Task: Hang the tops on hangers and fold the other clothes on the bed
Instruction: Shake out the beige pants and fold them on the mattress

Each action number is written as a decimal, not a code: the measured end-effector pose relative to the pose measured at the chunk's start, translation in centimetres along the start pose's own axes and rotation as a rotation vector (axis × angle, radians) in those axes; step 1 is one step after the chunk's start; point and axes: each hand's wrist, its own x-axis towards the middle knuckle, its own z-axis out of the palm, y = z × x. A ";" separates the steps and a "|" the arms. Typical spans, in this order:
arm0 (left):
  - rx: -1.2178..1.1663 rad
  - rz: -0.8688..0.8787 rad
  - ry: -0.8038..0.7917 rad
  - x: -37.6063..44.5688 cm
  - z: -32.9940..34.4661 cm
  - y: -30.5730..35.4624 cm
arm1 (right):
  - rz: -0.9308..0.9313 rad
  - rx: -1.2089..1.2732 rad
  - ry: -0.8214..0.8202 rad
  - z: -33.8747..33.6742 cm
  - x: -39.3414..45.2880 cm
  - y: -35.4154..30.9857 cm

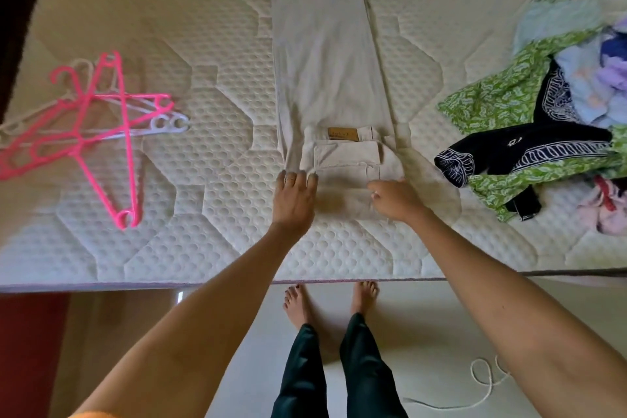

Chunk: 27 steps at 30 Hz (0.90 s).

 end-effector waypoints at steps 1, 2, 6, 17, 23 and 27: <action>-0.019 0.055 0.099 -0.4 0.5 0.1 | -0.023 -0.050 0.064 0.1 0.4 0.1; -0.058 0.131 0.151 -0.8 1.7 0.2 | -0.078 -0.162 0.219 0.6 1.0 0.5; -0.129 0.218 -0.071 -2.2 4.8 -0.2 | -0.088 -0.492 0.655 3.7 0.9 1.8; -0.085 0.017 -0.168 -0.5 3.2 2.2 | -0.067 -0.283 0.569 7.5 -0.7 1.1; -0.095 -0.062 -0.265 1.0 -0.2 2.4 | -0.033 -0.065 0.092 2.6 -0.2 0.8; -0.248 -0.136 -0.345 1.3 -0.7 1.6 | 0.084 0.172 -0.137 1.3 0.9 0.7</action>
